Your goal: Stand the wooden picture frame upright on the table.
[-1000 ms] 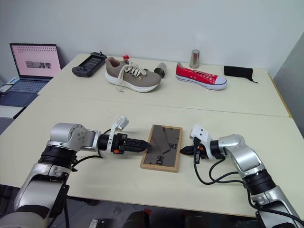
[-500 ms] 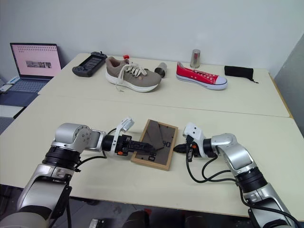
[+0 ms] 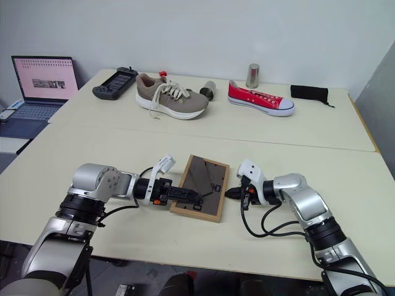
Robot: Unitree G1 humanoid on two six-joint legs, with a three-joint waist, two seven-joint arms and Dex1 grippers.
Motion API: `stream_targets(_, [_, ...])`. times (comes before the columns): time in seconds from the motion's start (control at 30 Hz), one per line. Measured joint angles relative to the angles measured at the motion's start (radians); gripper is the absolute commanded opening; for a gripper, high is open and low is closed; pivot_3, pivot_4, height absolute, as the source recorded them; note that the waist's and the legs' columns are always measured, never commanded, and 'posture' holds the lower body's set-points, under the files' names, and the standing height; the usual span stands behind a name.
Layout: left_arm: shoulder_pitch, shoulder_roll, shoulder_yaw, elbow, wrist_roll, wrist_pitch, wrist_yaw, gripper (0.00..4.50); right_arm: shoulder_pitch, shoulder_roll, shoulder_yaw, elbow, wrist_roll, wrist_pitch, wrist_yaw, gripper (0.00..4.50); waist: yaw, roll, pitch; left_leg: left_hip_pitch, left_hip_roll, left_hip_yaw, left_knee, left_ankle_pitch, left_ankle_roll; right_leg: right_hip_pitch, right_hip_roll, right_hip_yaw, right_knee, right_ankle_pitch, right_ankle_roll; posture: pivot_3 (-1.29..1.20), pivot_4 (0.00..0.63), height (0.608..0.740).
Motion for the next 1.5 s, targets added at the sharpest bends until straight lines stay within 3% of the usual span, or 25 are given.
stream_targets(0.23, [0.0,0.005,0.022,-0.004,-0.041,0.019,-0.019,1.35,0.0,0.003,0.0,0.006,0.001,-0.004,-0.012,0.0,-0.001,0.0,0.0,0.0,0.0,0.0,0.0,0.0,0.0,0.0,0.0,0.0,0.0,0.0,0.0,0.0,0.15,0.74])
stream_targets(0.53, [-0.014,0.0,0.085,-0.012,-0.053,0.044,0.039,1.29,-0.027,0.005,-0.008,0.032,0.004,-0.008,-0.013,0.0,-0.002,0.0,0.0,0.0,0.0,0.0,0.0,0.0,0.0,0.0,0.0,0.0,0.0,0.0,0.0,0.0,0.15,0.74])
stream_targets(0.7, [-0.025,-0.002,0.152,-0.022,-0.07,0.048,0.076,1.29,-0.068,-0.05,-0.066,0.051,0.016,-0.008,0.009,0.0,-0.002,0.0,0.0,-0.001,0.0,0.0,0.0,0.0,0.0,-0.001,0.0,0.0,0.0,0.0,0.0,0.0,0.15,0.74])
stream_targets(0.8, [-0.065,-0.01,0.213,-0.044,-0.086,0.036,0.097,1.29,-0.146,-0.086,-0.128,0.061,0.082,0.043,0.056,0.45,-0.002,0.0,0.001,-0.001,0.0,0.0,0.0,0.0,0.0,-0.001,0.0,0.0,0.0,0.0,0.0,0.0,0.15,0.74])
stream_targets(1.0, [-0.113,-0.025,0.225,-0.036,-0.069,-0.088,0.113,1.29,-0.426,0.014,-0.225,0.13,0.242,0.222,0.052,1.87,-0.016,0.001,0.002,-0.001,0.001,-0.001,0.0,0.001,0.0,-0.001,0.0,-0.002,0.001,0.0,0.0,0.0,0.15,0.74])
stream_targets(1.3, [-0.116,-0.031,0.213,-0.013,-0.032,-0.152,0.117,1.29,-0.474,0.124,-0.206,0.209,0.237,0.211,0.022,3.81,-0.015,0.001,0.002,-0.002,0.001,-0.001,-0.001,0.001,0.0,-0.002,0.0,-0.002,0.001,0.0,0.0,0.0,0.15,0.74])
stream_targets(1.33, [-0.116,-0.031,0.213,-0.013,-0.032,-0.153,0.117,1.29,-0.482,0.133,-0.197,0.22,0.233,0.2,0.011,3.98,-0.015,0.001,0.002,-0.002,0.001,-0.001,-0.001,0.001,0.0,-0.002,0.0,-0.001,0.001,0.0,0.0,0.0,0.15,0.74])
stream_targets(1.5, [-0.116,-0.032,0.212,-0.013,-0.032,-0.155,0.117,1.29,-0.502,0.161,-0.183,0.248,0.218,0.17,0.003,3.98,-0.016,0.001,0.002,-0.002,0.001,-0.001,-0.001,0.001,0.0,-0.002,0.0,-0.002,0.001,0.0,0.0,0.0,0.15,0.74])
